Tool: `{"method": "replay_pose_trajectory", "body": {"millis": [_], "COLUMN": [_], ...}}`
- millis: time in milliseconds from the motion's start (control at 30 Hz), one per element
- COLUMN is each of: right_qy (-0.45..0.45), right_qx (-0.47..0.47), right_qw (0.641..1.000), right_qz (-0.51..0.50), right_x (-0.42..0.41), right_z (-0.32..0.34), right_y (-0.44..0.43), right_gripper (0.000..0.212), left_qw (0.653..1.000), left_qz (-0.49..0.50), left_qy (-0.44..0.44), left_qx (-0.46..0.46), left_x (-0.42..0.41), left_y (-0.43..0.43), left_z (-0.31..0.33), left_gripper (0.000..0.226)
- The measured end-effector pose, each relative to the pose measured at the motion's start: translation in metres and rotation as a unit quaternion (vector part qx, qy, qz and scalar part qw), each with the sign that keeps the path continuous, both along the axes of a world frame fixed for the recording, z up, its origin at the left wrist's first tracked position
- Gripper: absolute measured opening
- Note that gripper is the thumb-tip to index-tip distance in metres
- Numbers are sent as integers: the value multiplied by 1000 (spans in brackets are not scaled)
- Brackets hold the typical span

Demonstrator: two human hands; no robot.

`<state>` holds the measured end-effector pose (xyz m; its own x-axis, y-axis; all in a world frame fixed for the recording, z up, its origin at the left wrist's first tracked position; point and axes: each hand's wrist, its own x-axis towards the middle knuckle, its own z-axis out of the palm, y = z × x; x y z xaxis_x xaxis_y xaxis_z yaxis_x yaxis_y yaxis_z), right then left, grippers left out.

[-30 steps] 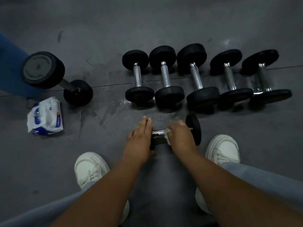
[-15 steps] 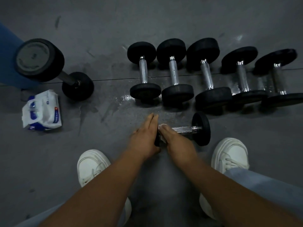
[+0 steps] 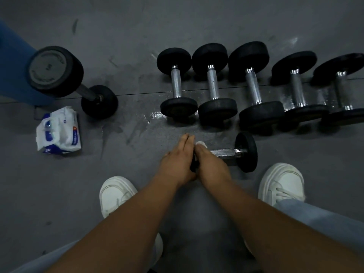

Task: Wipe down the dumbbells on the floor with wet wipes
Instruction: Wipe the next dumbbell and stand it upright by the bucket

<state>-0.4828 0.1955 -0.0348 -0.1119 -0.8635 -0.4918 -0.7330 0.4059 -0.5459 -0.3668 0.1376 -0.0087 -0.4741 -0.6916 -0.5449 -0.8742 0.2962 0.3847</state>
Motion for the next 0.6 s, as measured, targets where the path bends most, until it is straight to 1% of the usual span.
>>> {"method": "replay_pose_trajectory", "body": {"millis": [33, 67, 100, 133, 167, 233, 300, 400, 500, 600], "right_qy": [34, 54, 58, 43, 50, 45, 21, -53, -48, -61], "right_qx": [-21, -22, -23, -24, -28, -34, -31, -89, -122, -94], "right_qw": [999, 998, 998, 999, 998, 998, 998, 985, 980, 981], "right_qz": [14, 12, -14, -18, 0, -13, -56, -136, -148, -159], "right_x": [3, 6, 7, 5, 1, -5, -4, 2, -1, -6], "right_z": [1, 9, 11, 12, 12, 2, -4, 3, 10, 11], "right_y": [5, 11, 15, 13, 7, -4, -9, -3, 0, -12], "right_gripper": [41, 44, 47, 48, 47, 35, 26, 25, 27, 30], "left_qw": [1000, 1000, 1000, 1000, 1000, 1000, 999, 999, 999, 999], "left_qz": [3, 8, 12, 13, 12, 7, 3, 6, 4, 2], "left_qy": [3, 6, 8, 7, 4, -8, -16, -8, -5, -1], "left_qx": [3, 9, 14, 18, 21, 27, 34, 40, 38, 32], "left_x": [0, -1, -1, -2, -2, -3, -3, -5, -4, -3], "left_y": [1, 2, 2, 2, 1, -4, -8, -11, -12, -9], "left_z": [1, 2, 2, 1, 0, -1, -1, 0, -2, -5], "left_gripper": [114, 113, 113, 114, 115, 118, 119, 119, 120, 121]}}
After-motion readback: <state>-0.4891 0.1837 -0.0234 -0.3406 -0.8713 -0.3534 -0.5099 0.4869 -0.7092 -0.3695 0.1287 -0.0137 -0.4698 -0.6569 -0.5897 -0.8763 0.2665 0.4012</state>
